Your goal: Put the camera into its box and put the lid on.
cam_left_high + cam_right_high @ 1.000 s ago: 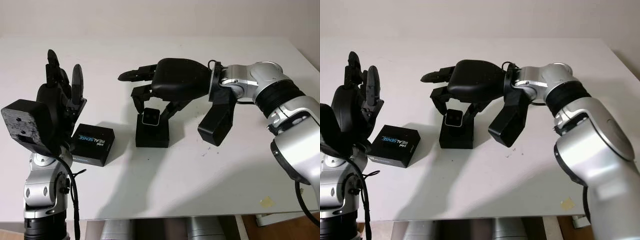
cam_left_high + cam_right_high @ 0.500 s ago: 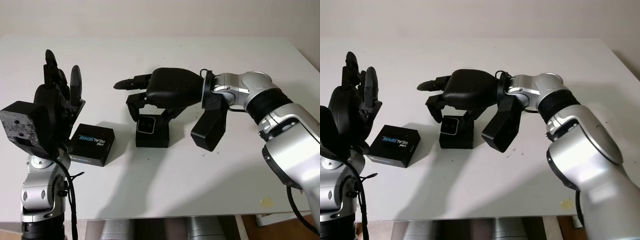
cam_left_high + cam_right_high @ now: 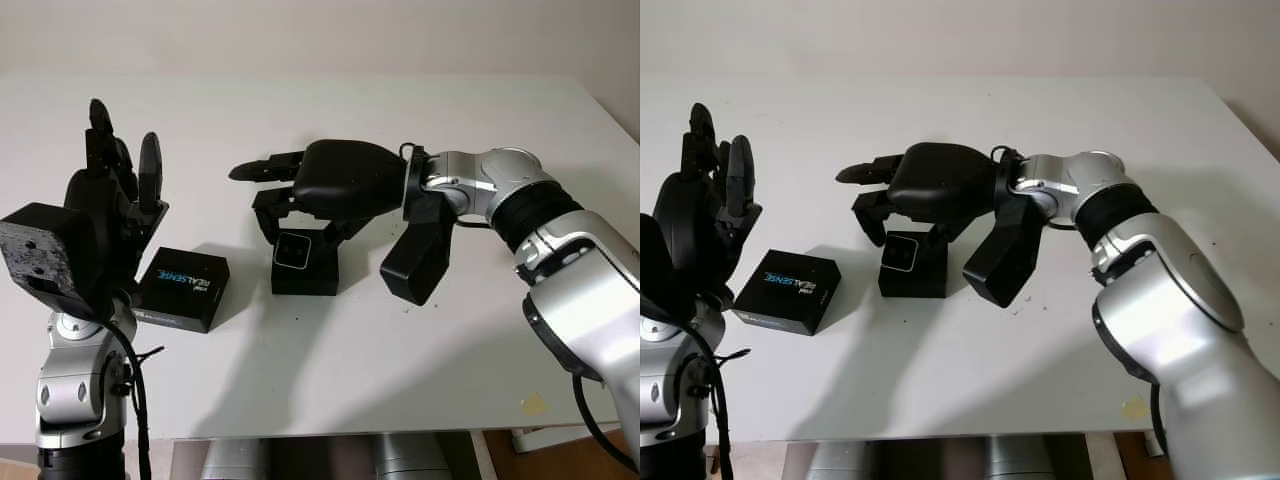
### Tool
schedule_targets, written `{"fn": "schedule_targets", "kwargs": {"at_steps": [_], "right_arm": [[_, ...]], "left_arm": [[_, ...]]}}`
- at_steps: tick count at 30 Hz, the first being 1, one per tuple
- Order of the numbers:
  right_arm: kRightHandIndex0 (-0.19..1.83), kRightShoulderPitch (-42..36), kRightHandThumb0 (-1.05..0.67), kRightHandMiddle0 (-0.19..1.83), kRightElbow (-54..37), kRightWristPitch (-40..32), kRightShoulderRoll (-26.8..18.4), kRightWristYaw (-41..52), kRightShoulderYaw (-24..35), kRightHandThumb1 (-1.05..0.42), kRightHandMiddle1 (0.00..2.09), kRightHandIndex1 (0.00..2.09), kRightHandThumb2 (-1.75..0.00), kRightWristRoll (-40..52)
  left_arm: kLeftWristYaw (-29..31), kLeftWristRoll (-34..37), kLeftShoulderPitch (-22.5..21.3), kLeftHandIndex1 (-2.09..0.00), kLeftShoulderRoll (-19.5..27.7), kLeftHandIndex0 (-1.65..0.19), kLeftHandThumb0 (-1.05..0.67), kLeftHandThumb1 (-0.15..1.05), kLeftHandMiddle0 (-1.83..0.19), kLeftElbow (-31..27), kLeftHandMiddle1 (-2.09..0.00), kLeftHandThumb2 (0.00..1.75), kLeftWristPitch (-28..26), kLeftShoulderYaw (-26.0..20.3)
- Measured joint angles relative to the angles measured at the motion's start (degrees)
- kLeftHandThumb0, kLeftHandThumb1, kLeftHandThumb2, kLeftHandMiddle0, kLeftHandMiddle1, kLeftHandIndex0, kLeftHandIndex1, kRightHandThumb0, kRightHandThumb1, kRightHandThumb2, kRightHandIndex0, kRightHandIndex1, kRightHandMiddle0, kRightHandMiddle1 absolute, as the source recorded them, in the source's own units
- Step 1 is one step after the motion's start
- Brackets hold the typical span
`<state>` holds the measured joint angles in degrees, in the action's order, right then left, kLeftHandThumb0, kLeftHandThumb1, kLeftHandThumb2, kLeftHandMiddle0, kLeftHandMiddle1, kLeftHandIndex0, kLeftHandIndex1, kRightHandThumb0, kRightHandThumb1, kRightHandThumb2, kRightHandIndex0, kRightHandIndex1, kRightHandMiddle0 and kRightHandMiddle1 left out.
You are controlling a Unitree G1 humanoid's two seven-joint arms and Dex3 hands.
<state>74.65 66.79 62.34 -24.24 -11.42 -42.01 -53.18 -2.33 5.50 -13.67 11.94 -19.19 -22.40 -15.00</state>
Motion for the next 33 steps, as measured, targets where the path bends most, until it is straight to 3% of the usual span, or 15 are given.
{"fn": "schedule_targets", "kwargs": {"at_steps": [33], "right_arm": [[0.15, 1.1, -0.43, 0.34, 0.9, -1.0, -1.4, -4.7, -2.0, -1.00, 1.29, 0.05, -0.05, -5.7]], "left_arm": [[0.0, -0.8, 0.6, 0.00, 0.3, 0.19, -0.73, 1.05, 0.19, -2.0, -0.02, 0.53, -1.5, -0.6]]}}
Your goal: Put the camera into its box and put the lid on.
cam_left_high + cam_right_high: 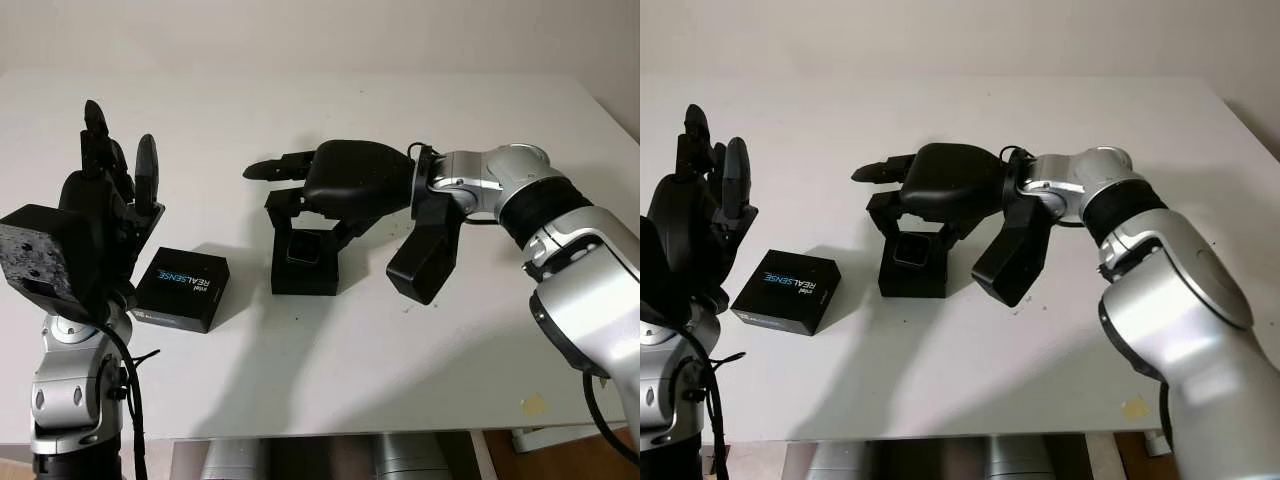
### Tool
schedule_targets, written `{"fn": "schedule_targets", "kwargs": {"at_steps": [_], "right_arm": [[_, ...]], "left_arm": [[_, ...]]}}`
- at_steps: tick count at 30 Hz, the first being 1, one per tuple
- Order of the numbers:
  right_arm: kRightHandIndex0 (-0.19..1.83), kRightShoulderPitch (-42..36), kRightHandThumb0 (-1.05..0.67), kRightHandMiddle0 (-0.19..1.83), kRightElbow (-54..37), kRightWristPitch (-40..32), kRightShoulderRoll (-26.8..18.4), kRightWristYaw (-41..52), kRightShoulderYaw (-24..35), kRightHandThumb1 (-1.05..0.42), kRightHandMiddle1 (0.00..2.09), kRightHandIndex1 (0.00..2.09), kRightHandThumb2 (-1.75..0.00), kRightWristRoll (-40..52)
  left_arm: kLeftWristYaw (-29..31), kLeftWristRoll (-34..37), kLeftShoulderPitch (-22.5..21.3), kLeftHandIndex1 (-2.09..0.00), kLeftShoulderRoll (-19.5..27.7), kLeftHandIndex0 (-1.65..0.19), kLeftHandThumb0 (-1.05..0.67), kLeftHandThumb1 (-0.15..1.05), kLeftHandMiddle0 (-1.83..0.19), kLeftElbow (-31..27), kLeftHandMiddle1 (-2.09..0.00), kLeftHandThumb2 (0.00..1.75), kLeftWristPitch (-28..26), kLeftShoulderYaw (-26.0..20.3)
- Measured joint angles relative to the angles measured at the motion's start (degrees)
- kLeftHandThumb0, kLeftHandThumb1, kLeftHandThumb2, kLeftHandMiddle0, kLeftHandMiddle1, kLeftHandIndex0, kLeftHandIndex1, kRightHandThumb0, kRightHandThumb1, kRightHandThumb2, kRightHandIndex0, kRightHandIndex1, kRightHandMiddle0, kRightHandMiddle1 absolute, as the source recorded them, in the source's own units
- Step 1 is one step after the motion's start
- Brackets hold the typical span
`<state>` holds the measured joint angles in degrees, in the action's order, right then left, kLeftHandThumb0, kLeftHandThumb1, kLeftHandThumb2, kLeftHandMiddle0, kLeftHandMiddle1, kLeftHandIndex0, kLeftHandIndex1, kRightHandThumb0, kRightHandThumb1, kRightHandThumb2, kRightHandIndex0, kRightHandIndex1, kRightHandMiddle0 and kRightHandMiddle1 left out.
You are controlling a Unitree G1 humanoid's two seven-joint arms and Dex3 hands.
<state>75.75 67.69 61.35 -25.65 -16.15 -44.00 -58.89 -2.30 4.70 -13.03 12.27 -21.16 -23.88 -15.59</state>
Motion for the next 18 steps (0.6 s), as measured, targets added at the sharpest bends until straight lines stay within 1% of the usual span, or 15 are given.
{"fn": "schedule_targets", "kwargs": {"at_steps": [18], "right_arm": [[0.16, 0.5, -0.45, 0.35, 0.1, -0.3, -0.2, -3.9, -1.9, -0.99, 1.25, 0.05, -0.05, -1.9]], "left_arm": [[-0.1, -0.1, 0.0, 0.00, 0.0, 0.19, -0.74, 1.05, 0.19, -0.5, -0.01, 0.52, -0.9, -0.3]]}}
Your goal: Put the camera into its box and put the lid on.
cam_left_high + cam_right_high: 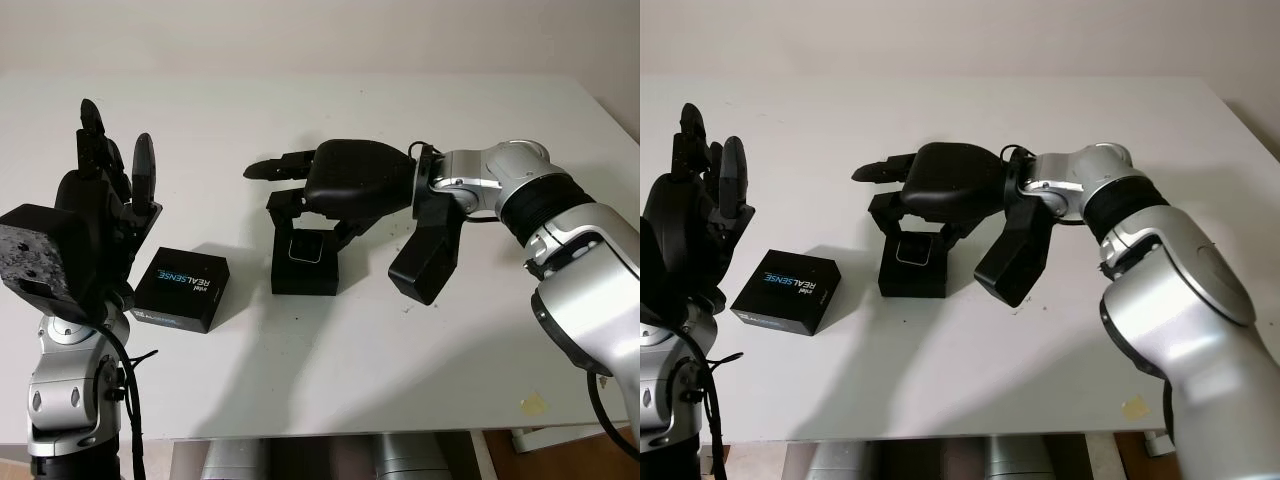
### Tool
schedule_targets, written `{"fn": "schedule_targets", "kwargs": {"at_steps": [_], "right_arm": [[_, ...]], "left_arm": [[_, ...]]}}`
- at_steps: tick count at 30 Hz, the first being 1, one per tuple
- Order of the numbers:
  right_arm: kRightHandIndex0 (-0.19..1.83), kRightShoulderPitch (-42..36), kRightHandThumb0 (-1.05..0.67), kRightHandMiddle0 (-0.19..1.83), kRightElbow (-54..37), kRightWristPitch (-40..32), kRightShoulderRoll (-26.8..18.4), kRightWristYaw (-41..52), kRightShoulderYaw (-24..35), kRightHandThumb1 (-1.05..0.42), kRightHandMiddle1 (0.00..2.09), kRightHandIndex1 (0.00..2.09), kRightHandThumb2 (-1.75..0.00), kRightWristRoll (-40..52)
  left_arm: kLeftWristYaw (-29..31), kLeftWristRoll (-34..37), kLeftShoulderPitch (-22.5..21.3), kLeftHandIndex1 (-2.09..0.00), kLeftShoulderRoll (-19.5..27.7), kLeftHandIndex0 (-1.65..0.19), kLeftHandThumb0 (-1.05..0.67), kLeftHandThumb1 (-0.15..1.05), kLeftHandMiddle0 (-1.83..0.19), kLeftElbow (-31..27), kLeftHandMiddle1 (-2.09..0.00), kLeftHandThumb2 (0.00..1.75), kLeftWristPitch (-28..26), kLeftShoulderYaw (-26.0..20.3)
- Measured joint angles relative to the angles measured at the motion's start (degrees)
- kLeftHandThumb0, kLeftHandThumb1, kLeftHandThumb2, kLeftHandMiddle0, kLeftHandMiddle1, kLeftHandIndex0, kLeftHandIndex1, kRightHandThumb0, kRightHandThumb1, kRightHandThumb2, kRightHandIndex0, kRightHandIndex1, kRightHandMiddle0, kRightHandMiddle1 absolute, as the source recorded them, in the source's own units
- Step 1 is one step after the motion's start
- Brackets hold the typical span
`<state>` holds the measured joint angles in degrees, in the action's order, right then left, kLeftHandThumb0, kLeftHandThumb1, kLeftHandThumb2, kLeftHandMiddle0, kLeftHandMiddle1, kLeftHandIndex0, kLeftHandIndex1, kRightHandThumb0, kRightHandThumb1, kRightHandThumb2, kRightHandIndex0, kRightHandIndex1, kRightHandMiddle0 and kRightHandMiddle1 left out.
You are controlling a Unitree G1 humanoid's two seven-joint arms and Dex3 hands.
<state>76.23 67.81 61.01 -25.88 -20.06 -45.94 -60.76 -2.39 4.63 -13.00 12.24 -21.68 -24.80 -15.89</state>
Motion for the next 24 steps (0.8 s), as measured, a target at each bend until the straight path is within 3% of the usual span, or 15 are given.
{"fn": "schedule_targets", "kwargs": {"at_steps": [24], "right_arm": [[0.16, 0.0, -0.48, 0.31, 0.0, 0.9, 0.4, -4.5, -2.9, -1.00, 1.39, 0.06, -0.05, -2.6]], "left_arm": [[-0.4, 0.0, 0.4, 0.00, -0.2, 0.19, -0.73, 1.05, 0.19, -1.0, -0.04, 0.53, -0.3, 0.0]]}}
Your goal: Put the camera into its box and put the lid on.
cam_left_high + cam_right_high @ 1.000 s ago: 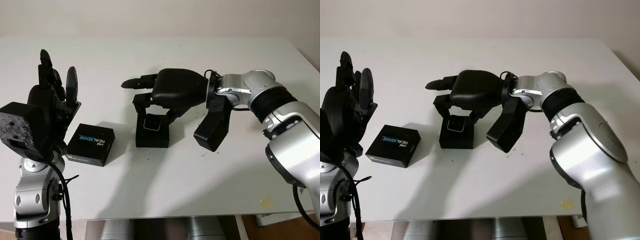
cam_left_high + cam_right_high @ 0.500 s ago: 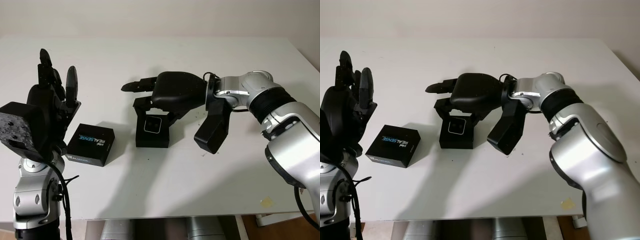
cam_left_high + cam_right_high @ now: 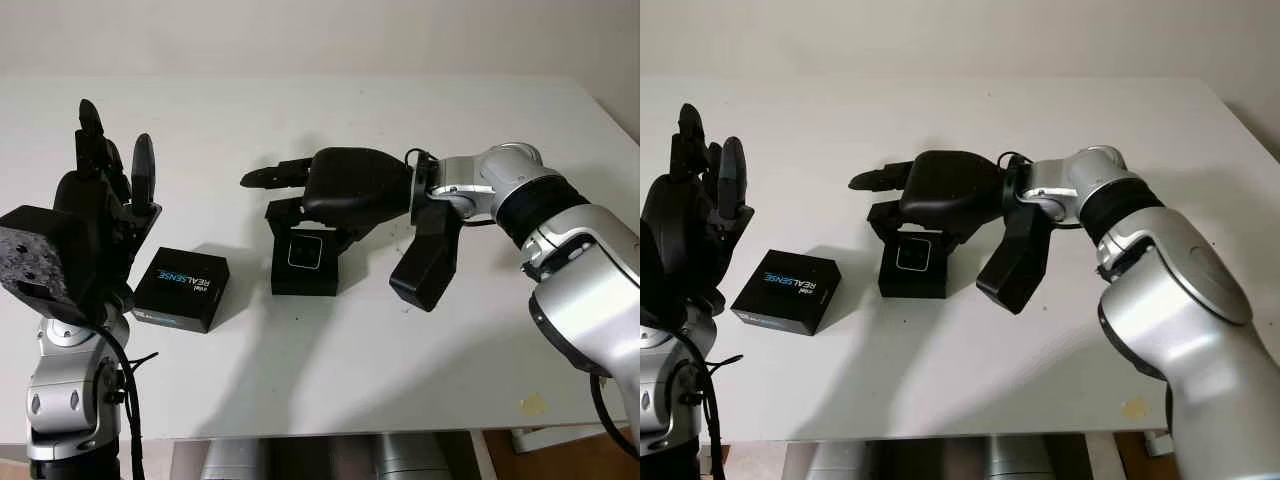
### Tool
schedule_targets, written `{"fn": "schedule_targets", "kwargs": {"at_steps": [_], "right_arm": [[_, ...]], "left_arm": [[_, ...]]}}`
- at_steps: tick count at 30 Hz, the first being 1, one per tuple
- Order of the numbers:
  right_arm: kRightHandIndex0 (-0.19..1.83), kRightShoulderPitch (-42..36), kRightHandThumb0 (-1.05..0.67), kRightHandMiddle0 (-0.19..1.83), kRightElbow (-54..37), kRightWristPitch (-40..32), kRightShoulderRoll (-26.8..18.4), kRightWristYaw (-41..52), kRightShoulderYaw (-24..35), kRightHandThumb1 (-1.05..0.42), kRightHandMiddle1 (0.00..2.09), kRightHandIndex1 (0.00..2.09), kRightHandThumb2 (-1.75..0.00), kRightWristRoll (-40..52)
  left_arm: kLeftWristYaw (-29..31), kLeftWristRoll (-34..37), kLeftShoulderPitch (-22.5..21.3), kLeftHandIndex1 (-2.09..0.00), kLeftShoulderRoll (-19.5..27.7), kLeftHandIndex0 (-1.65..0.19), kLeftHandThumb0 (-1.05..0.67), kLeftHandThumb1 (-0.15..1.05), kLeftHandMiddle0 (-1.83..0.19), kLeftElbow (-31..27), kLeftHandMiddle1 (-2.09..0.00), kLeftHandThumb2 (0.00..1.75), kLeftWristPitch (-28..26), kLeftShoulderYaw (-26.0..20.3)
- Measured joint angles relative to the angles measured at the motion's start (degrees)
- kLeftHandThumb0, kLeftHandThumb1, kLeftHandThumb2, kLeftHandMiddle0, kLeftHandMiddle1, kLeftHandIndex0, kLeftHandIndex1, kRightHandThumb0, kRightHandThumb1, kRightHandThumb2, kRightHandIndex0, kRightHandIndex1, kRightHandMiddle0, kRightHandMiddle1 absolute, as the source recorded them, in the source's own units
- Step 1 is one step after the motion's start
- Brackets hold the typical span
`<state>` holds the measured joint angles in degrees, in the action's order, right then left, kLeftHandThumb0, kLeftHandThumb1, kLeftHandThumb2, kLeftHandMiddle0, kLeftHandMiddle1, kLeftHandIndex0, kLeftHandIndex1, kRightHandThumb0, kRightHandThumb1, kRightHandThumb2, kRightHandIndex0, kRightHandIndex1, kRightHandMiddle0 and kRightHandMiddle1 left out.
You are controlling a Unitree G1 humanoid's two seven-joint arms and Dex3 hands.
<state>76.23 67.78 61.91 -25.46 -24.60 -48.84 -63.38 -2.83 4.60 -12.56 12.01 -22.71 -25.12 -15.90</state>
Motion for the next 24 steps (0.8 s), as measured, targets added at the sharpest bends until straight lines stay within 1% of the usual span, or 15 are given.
{"fn": "schedule_targets", "kwargs": {"at_steps": [6, 9, 10, 11, 12, 13, 15, 17, 21, 24], "right_arm": [[0.17, 0.0, -0.49, 0.31, 0.0, 0.2, 0.0, -0.3, -0.3, -0.99, 1.41, 0.06, -0.05, 0.0], [0.14, 0.0, -0.47, 0.28, 0.0, 0.2, 0.0, 0.1, -0.4, -1.00, 1.40, 0.04, -0.05, 0.1], [0.09, 0.0, -0.45, 0.17, 0.0, 0.1, 0.0, 0.4, -0.4, -0.99, 1.33, 0.03, -0.05, 0.1], [0.05, 0.0, -0.44, 0.12, 0.0, -0.2, 0.0, 0.7, -0.4, -0.98, 1.20, 0.04, -0.05, 0.0], [0.01, 0.0, -0.42, 0.08, -0.1, -0.6, 0.0, 1.1, -0.6, -0.97, 1.04, 0.04, -0.05, -0.3], [-0.04, 0.0, -0.42, 0.04, -0.2, -1.0, 0.0, 1.7, -0.8, -0.96, 0.80, 0.04, -0.05, -0.7], [-0.10, 0.0, -0.44, 0.04, -0.6, -1.8, -0.2, 2.0, -0.9, -0.94, 0.50, 0.05, -0.05, -1.1], [-0.16, 0.2, -0.49, 0.00, -1.5, -2.5, -0.5, 1.7, -1.3, -0.92, 0.31, 0.04, -0.05, -2.2], [-0.19, 0.4, -0.57, -0.09, -2.5, -4.4, -0.8, 1.4, -1.9, -0.91, 0.19, 0.00, -0.05, -3.7], [-0.19, 0.7, -0.58, -0.14, -2.7, -5.4, -0.9, 2.0, -1.9, -0.91, 0.14, 0.00, -0.05, -4.0]], "left_arm": [[-0.2, 0.0, 0.0, 0.00, 0.0, 0.19, -0.73, 1.05, 0.19, 0.0, -0.04, 0.53, 0.0, 0.0], [-0.3, 0.0, 0.0, 0.00, 0.0, 0.19, -0.73, 1.05, 0.19, -0.1, -0.03, 0.53, -0.2, 0.0], [-0.3, 0.0, 0.0, 0.00, 0.0, 0.19, -0.73, 1.05, 0.19, -0.1, -0.03, 0.53, -0.3, 0.0], [-0.3, 0.0, 0.0, 0.00, 0.0, 0.19, -0.74, 1.05, 0.19, -0.2, -0.02, 0.53, -0.3, 0.0], [-0.3, 0.0, 0.0, 0.00, 0.0, 0.19, -0.74, 1.05, 0.19, -0.2, -0.02, 0.53, -0.3, 0.0], [-0.3, 0.0, 0.0, 0.00, 0.0, 0.19, -0.74, 1.05, 0.19, -0.3, -0.02, 0.52, -0.3, 0.0], [-0.3, 0.0, 0.0, 0.00, 0.0, 0.19, -0.74, 1.05, 0.19, -0.3, -0.02, 0.52, -0.3, 0.0], [-0.2, 0.0, 0.0, 0.00, 0.0, 0.19, -0.74, 1.05, 0.19, -0.3, -0.02, 0.52, -0.3, 0.0], [-0.2, 0.0, 0.0, 0.00, 0.0, 0.19, -0.74, 1.05, 0.19, -0.3, -0.03, 0.52, -0.3, 0.0], [-0.2, 0.0, 0.0, 0.00, 0.0, 0.19, -0.74, 1.05, 0.19, -0.3, -0.03, 0.52, -0.5, 0.0]]}}
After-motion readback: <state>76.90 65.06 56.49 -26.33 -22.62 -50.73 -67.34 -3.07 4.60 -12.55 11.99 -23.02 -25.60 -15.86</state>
